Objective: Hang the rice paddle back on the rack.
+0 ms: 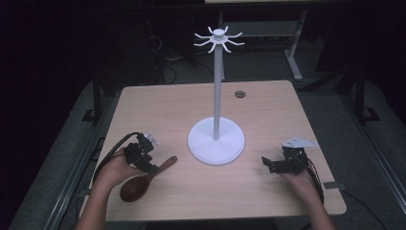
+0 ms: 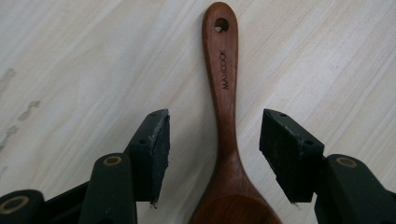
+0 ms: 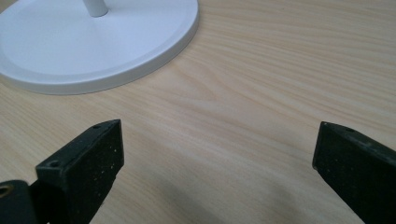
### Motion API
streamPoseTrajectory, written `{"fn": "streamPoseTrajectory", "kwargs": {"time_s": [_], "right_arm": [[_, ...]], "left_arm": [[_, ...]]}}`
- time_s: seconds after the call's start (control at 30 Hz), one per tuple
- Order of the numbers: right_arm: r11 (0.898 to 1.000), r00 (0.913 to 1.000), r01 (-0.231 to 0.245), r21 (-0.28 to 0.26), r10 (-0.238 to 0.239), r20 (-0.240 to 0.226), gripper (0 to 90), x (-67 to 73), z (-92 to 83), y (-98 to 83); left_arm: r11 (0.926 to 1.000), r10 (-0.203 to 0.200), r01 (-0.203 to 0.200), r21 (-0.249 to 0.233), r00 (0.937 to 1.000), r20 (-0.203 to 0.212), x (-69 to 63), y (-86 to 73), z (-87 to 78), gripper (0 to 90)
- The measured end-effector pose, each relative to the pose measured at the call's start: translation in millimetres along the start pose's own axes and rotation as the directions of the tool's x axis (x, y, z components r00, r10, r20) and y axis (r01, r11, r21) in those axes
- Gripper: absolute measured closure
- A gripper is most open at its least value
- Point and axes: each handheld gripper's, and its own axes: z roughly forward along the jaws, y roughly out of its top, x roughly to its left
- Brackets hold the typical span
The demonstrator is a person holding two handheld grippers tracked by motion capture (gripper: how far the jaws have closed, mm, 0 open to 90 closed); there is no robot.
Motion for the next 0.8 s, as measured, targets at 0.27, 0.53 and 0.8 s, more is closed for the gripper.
{"fn": "streamPoseTrajectory", "kwargs": {"time_s": [0.27,0.53,0.8], "right_arm": [[1.0,1.0,0.0,0.003,0.0,0.0,1.7,-0.2,0.5,0.0],[1.0,1.0,0.001,0.0,-0.001,0.001,1.7,-0.3,0.3,0.3],[1.0,1.0,0.0,-0.004,0.0,-0.001,1.7,-0.4,-0.3,0.5]], "left_arm": [[0.9981,-0.037,0.037,0.048,0.9993,-0.003,-1.0,6.5,8.8,45.1],[0.995,-0.031,0.03,0.095,0.9995,0.005,-2.5,9.5,21.4,49.2],[0.9905,-0.032,0.036,0.133,0.9991,-0.026,-6.1,12.1,29.5,57.2]]}}
